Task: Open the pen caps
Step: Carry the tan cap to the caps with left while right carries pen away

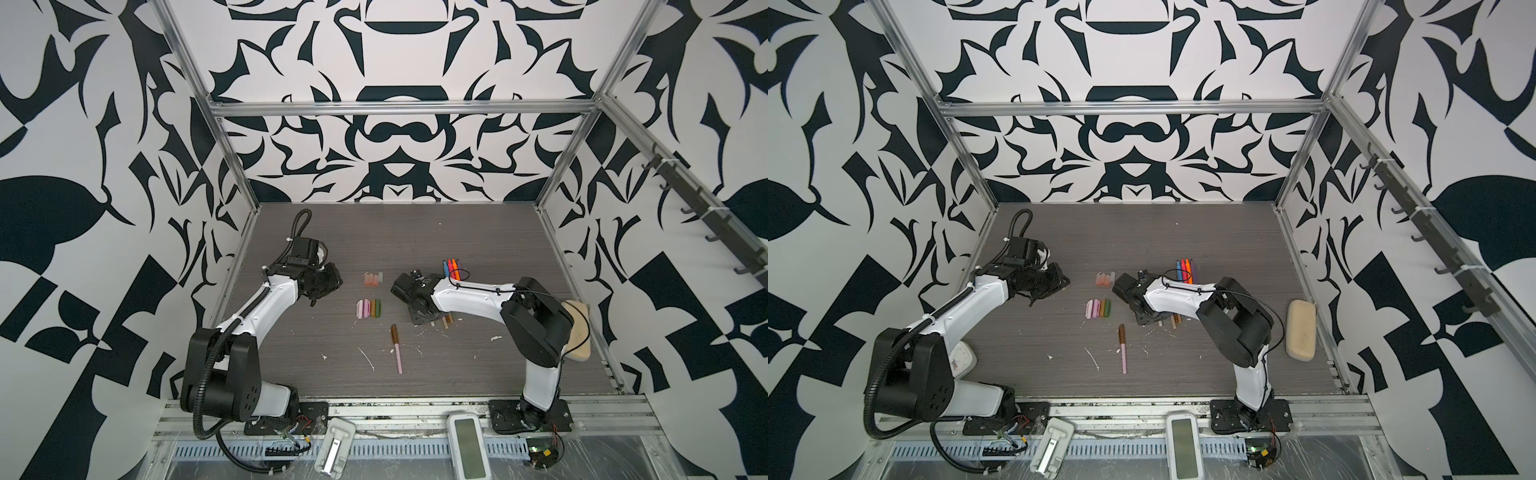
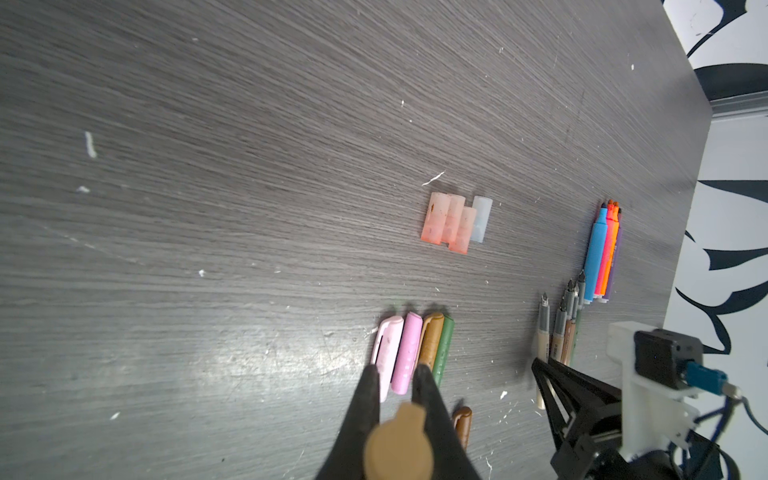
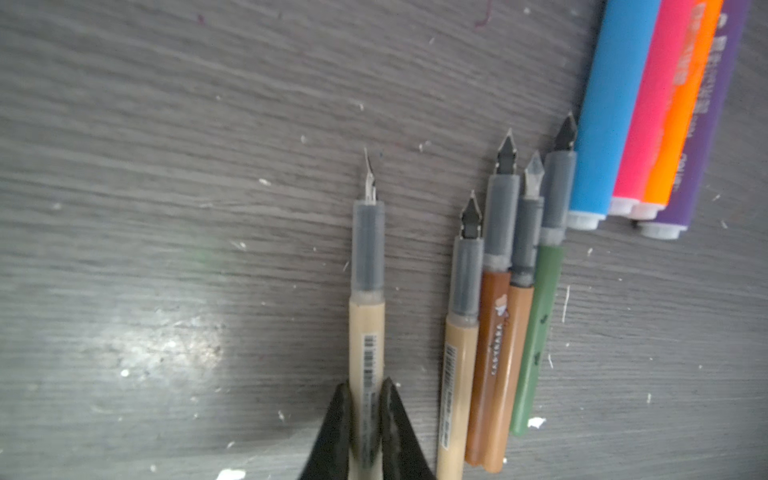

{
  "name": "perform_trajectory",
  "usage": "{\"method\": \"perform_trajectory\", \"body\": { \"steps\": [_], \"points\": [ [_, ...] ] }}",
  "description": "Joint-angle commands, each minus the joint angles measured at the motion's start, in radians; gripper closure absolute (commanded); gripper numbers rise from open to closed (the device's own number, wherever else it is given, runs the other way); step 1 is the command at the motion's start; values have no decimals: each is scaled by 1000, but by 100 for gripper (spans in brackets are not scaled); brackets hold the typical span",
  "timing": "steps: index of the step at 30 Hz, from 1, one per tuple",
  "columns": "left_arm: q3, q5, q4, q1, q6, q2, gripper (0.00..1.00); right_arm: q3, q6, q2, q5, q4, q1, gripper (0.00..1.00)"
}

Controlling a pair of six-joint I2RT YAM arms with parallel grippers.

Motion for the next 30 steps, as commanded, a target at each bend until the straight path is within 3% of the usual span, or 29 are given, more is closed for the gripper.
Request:
{"method": "perform_trajectory", "body": {
  "steps": [1,30],
  "points": [
    [5,13,-24,0,11,-10,99,34,7,-2,31,-61,6,76],
    [-11,15,-44,0,14,30,95,63,27,4,126,-146,-2,76]
  ]
}}
